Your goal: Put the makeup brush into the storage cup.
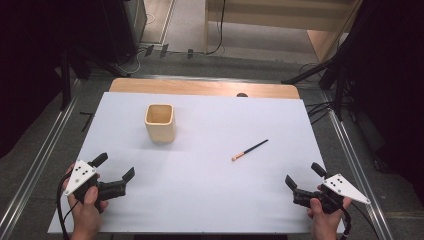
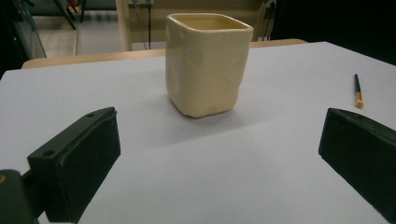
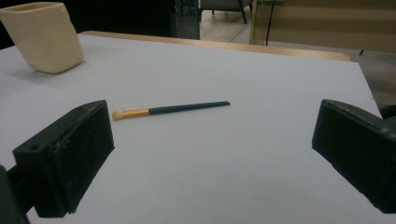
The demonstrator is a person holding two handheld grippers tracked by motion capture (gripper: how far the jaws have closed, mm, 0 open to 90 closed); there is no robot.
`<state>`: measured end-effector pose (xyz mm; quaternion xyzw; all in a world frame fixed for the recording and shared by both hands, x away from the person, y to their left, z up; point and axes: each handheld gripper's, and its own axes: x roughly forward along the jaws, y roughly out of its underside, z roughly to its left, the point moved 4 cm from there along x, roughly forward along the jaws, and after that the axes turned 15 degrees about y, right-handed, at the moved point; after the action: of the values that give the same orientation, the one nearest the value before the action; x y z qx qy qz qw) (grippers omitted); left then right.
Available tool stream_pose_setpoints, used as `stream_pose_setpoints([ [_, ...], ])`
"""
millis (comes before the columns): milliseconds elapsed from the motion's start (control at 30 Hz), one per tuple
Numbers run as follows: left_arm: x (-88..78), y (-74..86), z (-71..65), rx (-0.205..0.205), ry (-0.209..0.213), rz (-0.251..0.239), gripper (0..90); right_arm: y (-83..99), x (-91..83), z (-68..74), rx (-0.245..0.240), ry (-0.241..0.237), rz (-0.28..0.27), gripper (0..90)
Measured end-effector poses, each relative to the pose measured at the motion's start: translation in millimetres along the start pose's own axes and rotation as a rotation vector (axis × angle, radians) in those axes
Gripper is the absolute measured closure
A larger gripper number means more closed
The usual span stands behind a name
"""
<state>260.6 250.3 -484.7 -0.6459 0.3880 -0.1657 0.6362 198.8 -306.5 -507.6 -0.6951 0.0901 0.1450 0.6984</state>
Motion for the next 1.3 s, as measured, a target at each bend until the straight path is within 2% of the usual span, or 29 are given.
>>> stream_pose_setpoints([
  [233, 3.5, -0.1, -1.7, -0.001, 0.007, 0.005, 0.0, 0.6, -1.0, 1.6, -0.002, -0.004, 0.005, 0.0],
  [533, 7.1, 0.9, -2.8, 0.002, 0.019, 0.013, 0.0, -5.5, 4.7, 4.2, 0.001, 0.014, 0.019, 0.0],
  [833, 8.1, 0.6, -2.4, 0.001, 0.024, 0.01, 0.0, -18.1, 17.5, 12.1, -0.031, 0.003, 0.037, 0.0],
  [1300, 9.2, 1.1, -3.3, 0.002, 0.028, 0.017, 0.0, -42.4, 45.9, 27.3, -0.048, -0.023, 0.037, 0.2],
])
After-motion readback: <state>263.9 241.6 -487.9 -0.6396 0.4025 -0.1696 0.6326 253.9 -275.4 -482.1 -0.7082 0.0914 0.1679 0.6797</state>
